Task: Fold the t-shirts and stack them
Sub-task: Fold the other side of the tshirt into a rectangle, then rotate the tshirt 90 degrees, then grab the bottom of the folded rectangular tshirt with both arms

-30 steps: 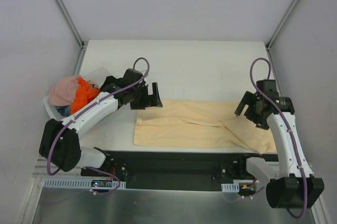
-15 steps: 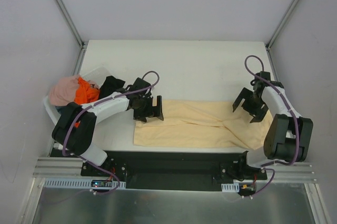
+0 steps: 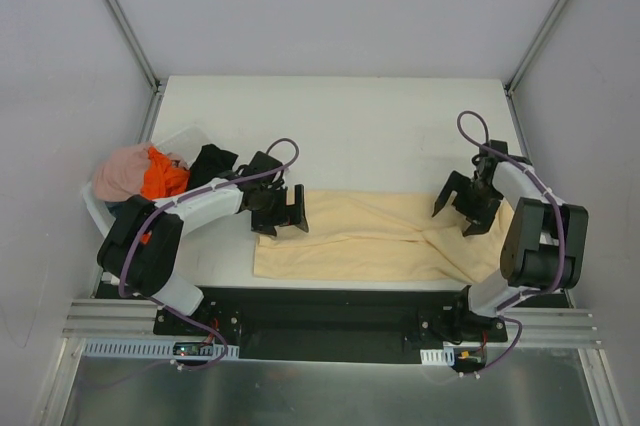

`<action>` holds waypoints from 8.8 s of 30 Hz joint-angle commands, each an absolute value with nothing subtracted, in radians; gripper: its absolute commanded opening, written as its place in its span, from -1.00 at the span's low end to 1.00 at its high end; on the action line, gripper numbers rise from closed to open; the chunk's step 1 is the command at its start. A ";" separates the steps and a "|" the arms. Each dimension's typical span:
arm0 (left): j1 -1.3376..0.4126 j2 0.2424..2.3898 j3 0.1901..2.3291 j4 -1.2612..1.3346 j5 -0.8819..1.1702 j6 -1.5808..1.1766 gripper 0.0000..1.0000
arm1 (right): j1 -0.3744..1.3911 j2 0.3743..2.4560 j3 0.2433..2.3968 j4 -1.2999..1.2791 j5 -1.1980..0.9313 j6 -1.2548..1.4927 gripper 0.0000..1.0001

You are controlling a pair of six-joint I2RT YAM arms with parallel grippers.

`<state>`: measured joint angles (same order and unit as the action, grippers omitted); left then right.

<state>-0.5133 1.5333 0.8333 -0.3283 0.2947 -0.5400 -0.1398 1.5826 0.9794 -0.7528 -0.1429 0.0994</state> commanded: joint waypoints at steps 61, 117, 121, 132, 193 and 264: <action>-0.485 1.473 0.847 -0.345 0.268 -0.528 0.99 | 0.058 1.117 0.724 -1.077 -0.156 0.396 -0.64; -0.485 1.476 0.888 -0.344 0.261 -0.485 0.98 | -0.268 1.195 0.858 -0.876 -0.305 0.210 0.93; -0.485 1.497 0.903 -0.345 0.264 -0.479 0.99 | -0.318 1.314 0.874 -0.816 -0.281 0.216 0.93; -0.485 1.562 0.897 -0.336 0.298 -0.465 0.99 | -0.397 1.768 1.035 -0.653 -0.379 0.247 0.93; -0.565 1.204 0.825 -0.166 0.569 -0.433 0.99 | 0.460 1.652 1.207 -0.541 -0.330 0.340 0.93; -0.928 1.707 0.911 -0.224 0.390 -0.788 -0.61 | 0.160 1.011 0.538 -0.739 -0.236 0.224 0.85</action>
